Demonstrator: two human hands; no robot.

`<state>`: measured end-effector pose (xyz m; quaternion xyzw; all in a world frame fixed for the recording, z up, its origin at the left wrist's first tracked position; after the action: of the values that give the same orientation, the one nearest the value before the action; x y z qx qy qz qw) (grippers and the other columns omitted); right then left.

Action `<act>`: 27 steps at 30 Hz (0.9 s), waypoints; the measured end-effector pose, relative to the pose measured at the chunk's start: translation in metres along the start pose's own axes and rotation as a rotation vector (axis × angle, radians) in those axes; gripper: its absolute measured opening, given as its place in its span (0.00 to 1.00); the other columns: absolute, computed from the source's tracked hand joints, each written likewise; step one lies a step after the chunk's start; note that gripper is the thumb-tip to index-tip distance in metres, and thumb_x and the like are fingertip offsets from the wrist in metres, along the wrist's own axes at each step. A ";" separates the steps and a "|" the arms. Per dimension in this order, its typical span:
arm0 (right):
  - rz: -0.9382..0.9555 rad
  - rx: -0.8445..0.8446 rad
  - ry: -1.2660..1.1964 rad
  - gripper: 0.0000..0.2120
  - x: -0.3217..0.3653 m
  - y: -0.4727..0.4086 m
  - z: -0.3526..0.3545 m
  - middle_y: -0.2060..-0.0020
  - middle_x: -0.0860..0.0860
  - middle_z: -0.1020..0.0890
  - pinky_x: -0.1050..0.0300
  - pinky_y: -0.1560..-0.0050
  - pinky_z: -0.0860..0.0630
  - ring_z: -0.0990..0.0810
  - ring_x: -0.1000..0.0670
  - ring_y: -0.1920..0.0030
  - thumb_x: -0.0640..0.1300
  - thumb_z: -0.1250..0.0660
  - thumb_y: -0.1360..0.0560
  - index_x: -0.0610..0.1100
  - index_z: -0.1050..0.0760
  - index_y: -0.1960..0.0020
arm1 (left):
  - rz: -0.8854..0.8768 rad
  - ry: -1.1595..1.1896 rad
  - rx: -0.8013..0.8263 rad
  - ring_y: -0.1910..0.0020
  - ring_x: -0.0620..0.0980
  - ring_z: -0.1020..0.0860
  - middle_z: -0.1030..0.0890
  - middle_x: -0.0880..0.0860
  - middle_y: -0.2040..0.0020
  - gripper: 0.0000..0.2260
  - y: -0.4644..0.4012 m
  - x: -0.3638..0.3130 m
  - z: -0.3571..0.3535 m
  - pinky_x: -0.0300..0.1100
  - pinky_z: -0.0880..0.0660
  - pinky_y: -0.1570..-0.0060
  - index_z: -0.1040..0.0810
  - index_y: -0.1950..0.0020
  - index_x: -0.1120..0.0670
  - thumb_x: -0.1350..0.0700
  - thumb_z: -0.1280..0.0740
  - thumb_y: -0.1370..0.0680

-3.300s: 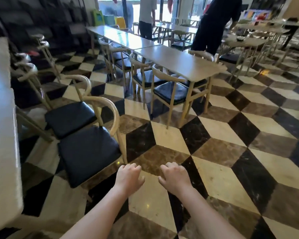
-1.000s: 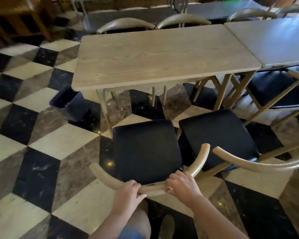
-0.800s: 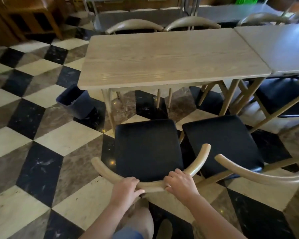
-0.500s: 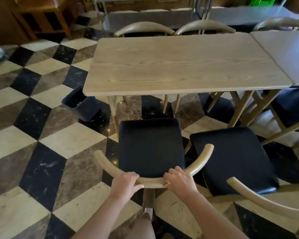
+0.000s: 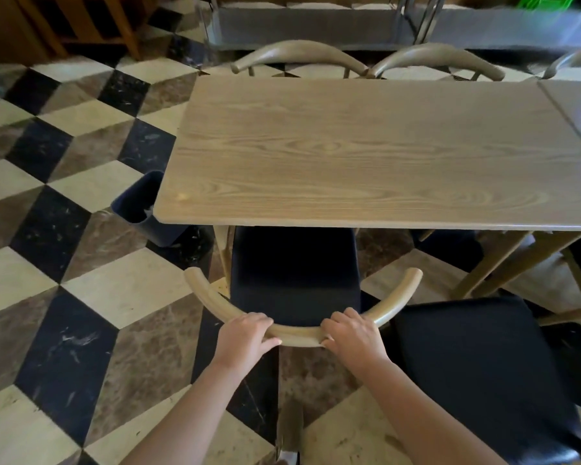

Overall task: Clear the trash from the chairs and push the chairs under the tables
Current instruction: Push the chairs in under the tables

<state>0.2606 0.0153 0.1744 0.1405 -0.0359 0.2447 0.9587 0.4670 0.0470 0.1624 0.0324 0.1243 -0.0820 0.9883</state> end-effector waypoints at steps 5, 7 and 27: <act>-0.016 -0.032 0.006 0.08 -0.005 -0.047 0.015 0.57 0.50 0.20 0.53 0.55 0.26 0.24 0.46 0.53 0.48 0.31 0.28 0.46 0.23 0.50 | 0.013 -0.007 0.005 0.62 0.47 0.16 0.14 0.50 0.59 0.19 -0.046 0.024 0.003 0.42 0.20 0.65 0.16 0.55 0.55 0.46 0.21 0.39; -0.006 -0.019 -0.023 0.09 -0.008 -0.062 0.019 0.54 0.49 0.21 0.52 0.53 0.27 0.26 0.45 0.50 0.48 0.35 0.25 0.45 0.25 0.47 | 0.023 0.027 0.013 0.61 0.48 0.16 0.14 0.49 0.58 0.19 -0.058 0.035 0.003 0.43 0.19 0.64 0.16 0.53 0.54 0.45 0.22 0.38; 0.089 0.015 0.046 0.22 -0.007 -0.032 0.032 0.37 0.47 0.28 0.46 0.32 0.38 0.32 0.45 0.36 0.52 0.40 0.23 0.45 0.36 0.32 | 0.061 -0.081 -0.074 0.38 0.58 0.24 0.22 0.60 0.39 0.25 -0.032 -0.021 0.010 0.54 0.23 0.43 0.25 0.37 0.59 0.54 0.25 0.32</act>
<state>0.2696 -0.0235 0.1957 0.1405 -0.0183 0.2906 0.9463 0.4437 0.0179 0.1759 -0.0039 0.0863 -0.0484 0.9951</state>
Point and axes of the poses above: each hand's wrist, its own y-axis away from the middle knuckle, its own z-axis out of the back of the hand, x = y × z, the point moved 2 cm from there along -y, towards the middle knuckle
